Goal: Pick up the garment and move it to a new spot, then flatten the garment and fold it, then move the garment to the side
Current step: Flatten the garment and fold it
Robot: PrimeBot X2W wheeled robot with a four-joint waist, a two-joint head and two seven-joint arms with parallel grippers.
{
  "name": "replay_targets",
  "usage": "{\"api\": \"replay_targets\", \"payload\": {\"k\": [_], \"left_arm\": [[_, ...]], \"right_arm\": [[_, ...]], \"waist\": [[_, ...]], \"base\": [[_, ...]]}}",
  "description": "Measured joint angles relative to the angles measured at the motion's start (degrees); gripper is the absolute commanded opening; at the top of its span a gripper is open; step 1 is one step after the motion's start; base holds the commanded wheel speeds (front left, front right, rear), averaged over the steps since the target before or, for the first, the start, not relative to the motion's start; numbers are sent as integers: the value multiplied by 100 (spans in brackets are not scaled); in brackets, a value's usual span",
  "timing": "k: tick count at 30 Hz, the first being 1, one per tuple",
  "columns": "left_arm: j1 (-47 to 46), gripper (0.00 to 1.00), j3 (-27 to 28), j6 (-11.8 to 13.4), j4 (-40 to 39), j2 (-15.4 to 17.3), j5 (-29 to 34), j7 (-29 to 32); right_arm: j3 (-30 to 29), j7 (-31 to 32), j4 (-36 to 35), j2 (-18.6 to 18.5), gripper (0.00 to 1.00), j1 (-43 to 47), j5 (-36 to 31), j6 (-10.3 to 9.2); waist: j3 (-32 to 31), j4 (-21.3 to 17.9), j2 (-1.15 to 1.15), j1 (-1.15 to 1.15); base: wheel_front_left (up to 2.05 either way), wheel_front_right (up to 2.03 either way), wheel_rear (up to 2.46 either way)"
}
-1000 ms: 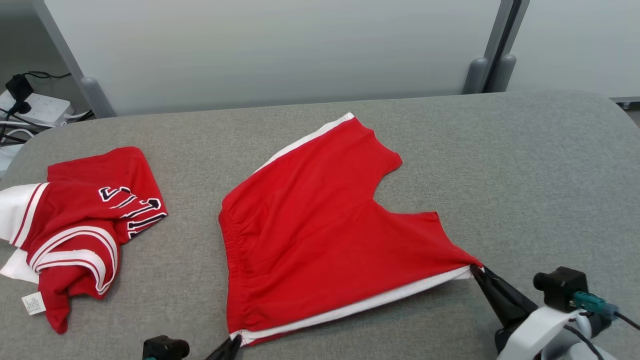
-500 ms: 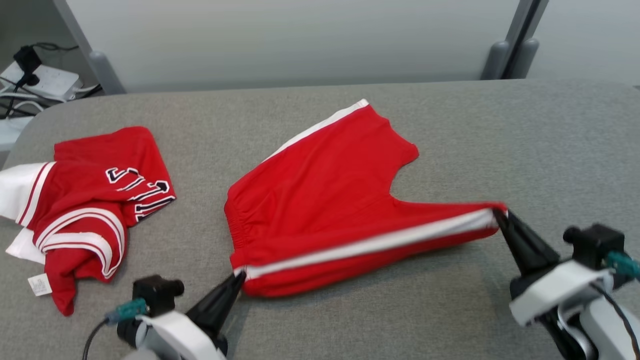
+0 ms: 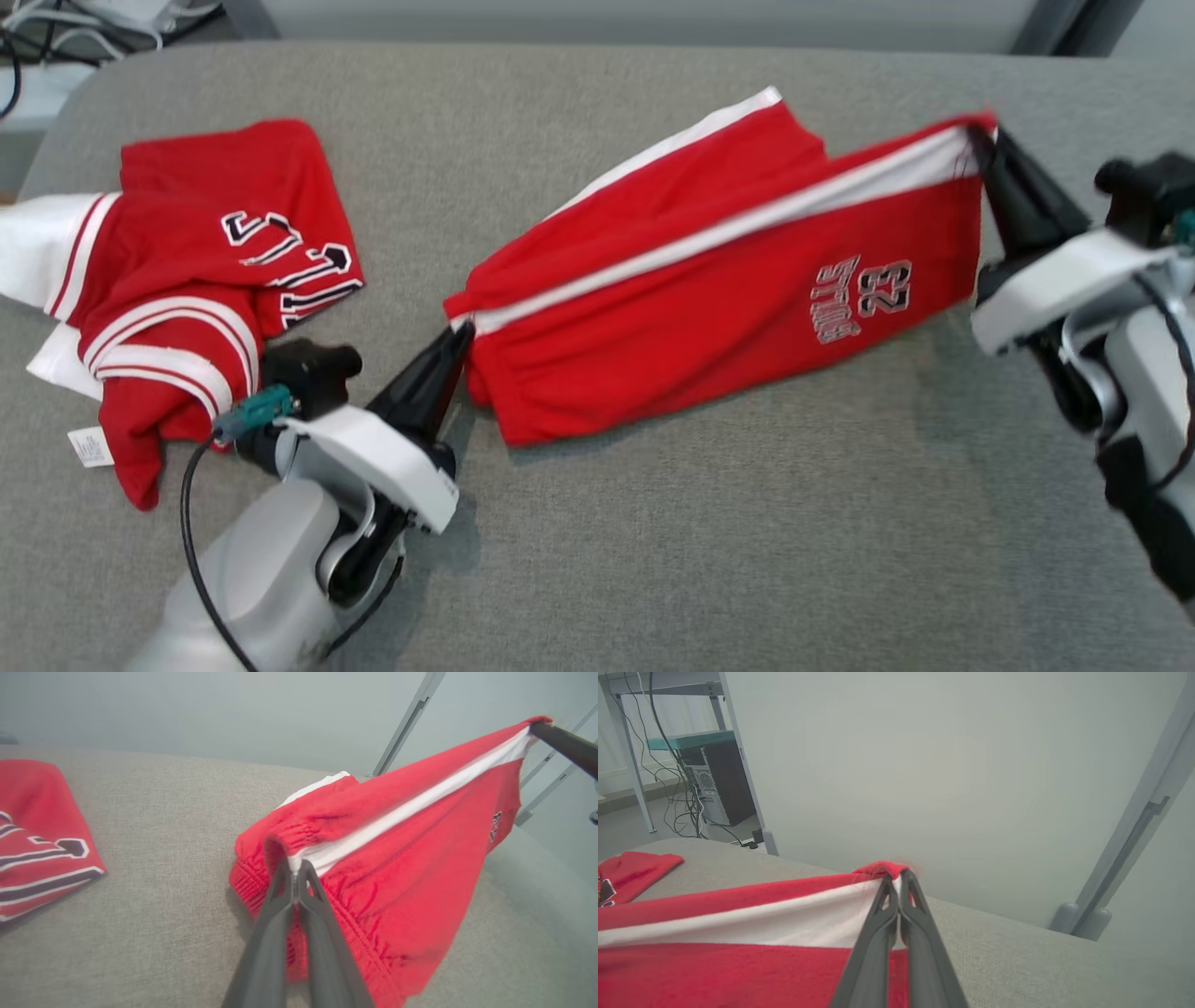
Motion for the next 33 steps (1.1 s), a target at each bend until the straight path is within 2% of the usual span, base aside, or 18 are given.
{"api": "replay_targets", "payload": {"k": [8,16,17,18,19,20,21,22,27,33], "left_arm": [[-588,0,516,0,103,-517,527,-1],[-783,1,810,-85,254,-968,1060,-2],[-820,15,860,-98,265,-1027,1110,-3],[-865,36,896,-101,285,-1077,1155,-20],[-896,64,922,-101,292,-1109,1191,-22],[-908,100,951,-108,297,-1134,1228,-26],[-909,100,987,-108,313,-1163,1279,-27],[-909,100,1020,-108,336,-1204,1332,-32],[-909,100,1201,-108,374,-1249,1540,-43],[-840,100,1578,-108,220,-1263,1947,-43]], "right_arm": [[229,-1,884,-16,0,-1454,-112,1],[747,3,1748,-23,0,-2259,-132,0],[776,4,1861,-18,0,-2323,-132,0],[790,4,1974,-7,0,-2387,-131,0],[806,9,2087,0,1,-2446,-131,0],[821,9,2194,14,45,-2494,-127,0],[831,9,2283,37,85,-2535,-84,0],[859,9,2368,62,100,-2575,-41,0],[939,8,2559,181,100,-2632,-5,0],[851,1,2405,104,100,-2643,114,0]], "waist": [[680,363,0,0],[1168,830,0,0],[1220,877,0,0],[1273,921,0,0],[1320,960,-1,0],[1365,993,-1,0],[1406,1021,0,0],[1441,1044,0,0],[1481,1062,0,0],[1319,985,0,0]], "base": [[0,0,0],[0,0,0],[0,0,0],[0,0,0],[0,0,0],[0,0,0],[0,0,0],[0,0,0],[0,0,0],[0,0,0]]}}
